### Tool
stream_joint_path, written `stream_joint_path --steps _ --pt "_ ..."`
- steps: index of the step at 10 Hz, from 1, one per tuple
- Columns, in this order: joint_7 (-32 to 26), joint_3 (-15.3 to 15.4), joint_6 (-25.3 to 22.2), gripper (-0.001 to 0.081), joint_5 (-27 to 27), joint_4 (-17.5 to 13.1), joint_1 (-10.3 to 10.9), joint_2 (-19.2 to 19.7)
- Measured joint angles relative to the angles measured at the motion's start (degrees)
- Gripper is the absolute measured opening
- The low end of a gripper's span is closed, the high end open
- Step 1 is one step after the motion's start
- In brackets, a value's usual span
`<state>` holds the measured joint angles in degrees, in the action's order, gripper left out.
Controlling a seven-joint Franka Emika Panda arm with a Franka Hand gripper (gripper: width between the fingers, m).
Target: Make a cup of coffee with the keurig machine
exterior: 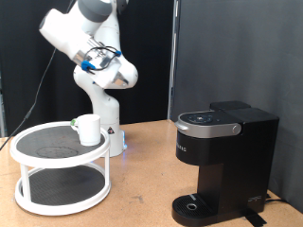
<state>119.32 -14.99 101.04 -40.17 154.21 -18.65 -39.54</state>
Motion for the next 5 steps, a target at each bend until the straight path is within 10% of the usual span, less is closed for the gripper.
stream_joint_path --steps 2,5 --pt "1.97 -2.97 -11.42 0.0 9.76 -2.66 -2.43 0.78" --pt "1.22 -6.48 -11.82 0.0 10.68 -2.33 -6.22 -1.41"
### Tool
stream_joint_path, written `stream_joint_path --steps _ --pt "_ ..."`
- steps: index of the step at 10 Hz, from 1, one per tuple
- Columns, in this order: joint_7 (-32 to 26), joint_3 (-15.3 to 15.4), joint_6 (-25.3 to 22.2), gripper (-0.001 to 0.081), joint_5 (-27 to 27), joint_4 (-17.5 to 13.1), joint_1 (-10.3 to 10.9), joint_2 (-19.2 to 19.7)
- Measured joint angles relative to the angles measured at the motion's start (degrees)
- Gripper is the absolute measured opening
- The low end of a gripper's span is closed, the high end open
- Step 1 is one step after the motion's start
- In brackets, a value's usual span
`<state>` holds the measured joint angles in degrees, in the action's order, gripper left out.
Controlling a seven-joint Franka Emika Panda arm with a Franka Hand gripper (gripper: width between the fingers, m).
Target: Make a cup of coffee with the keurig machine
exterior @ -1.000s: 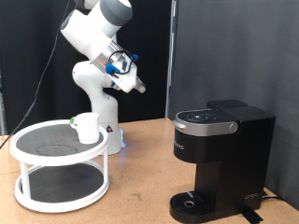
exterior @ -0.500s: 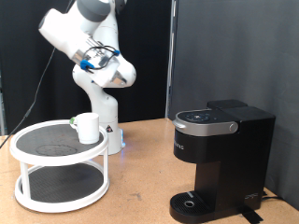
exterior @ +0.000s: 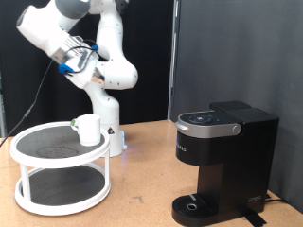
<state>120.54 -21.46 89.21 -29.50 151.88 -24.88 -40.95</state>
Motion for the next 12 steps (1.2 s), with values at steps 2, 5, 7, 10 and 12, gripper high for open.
stream_joint_path --steps 2,5,7,10,12 --pt "1.98 0.48 0.56 0.0 0.08 0.15 -0.2 0.11" --pt "5.92 0.64 11.06 0.0 -6.16 3.37 -2.91 -2.04" --pt "5.36 0.08 14.67 0.0 -6.74 4.73 -4.71 -3.43" --pt "4.16 -1.12 14.74 0.0 -2.14 4.95 -6.55 -3.1" --pt "2.75 -1.81 14.86 0.0 -0.9 5.11 -6.95 -2.35"
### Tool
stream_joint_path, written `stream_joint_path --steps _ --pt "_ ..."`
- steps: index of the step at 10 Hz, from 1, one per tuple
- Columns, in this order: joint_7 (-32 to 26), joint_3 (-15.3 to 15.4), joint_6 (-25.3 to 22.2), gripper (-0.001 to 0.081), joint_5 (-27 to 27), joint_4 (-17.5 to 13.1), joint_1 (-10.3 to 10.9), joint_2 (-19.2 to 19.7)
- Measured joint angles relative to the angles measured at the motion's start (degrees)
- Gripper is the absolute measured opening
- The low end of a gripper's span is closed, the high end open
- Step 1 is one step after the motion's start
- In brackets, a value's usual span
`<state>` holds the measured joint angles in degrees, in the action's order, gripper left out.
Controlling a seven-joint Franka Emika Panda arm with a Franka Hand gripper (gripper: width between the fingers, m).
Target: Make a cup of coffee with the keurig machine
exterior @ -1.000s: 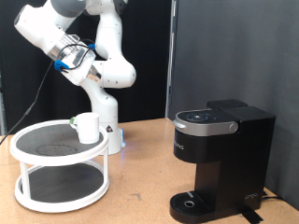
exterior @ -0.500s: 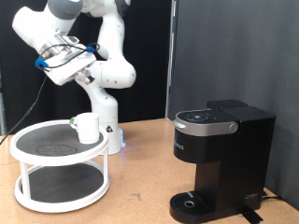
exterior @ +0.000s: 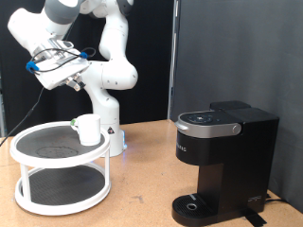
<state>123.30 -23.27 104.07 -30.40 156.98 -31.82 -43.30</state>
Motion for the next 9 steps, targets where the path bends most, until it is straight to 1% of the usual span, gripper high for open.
stream_joint_path --steps 3,6,7,8,9 --pt "-3.85 -1.78 2.32 0.0 0.21 1.09 -0.02 0.08" --pt "-8.38 -2.95 6.44 0.0 0.42 3.71 -0.04 0.24" --pt "-9.66 -3.38 7.14 0.0088 0.44 4.07 -0.05 0.67" --pt "-10.79 -3.68 7.55 0.0088 0.48 4.16 -0.05 1.41" --pt "-11.98 -3.97 7.85 0.0267 0.55 4.18 -0.05 2.18"
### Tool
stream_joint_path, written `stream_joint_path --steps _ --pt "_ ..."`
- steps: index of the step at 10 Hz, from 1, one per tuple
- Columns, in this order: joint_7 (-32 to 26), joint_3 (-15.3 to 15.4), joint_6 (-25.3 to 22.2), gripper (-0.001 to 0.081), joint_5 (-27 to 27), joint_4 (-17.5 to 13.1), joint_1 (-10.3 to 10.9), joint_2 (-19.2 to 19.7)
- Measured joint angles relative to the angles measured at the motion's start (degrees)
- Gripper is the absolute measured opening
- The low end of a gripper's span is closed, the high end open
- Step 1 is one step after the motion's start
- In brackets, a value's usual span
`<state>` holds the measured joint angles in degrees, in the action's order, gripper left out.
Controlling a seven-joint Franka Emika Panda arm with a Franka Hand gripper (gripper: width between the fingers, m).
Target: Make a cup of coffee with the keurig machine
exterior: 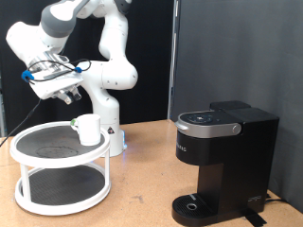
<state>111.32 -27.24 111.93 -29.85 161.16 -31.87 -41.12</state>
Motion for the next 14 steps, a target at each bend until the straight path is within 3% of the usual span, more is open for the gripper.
stream_joint_path --steps 1,2,3,4,5,14 --pt "-1.27 -0.33 0.34 0.0445 0.15 0.04 0.0 0.77" --pt "-2.52 -0.73 1.01 0.0445 0.43 0.16 0.0 1.5" --pt "-3.53 -0.95 1.82 0.0619 0.55 0.41 0.0 2.28" --pt "-4.46 -1.1 2.86 0.0619 0.54 0.85 0.0 3.04" --pt "-5.41 -1.25 4.05 0.0712 0.34 1.34 0.0 3.85" --pt "-13.41 -1.59 8.02 0.0734 -4.81 2.71 0.64 11.09"
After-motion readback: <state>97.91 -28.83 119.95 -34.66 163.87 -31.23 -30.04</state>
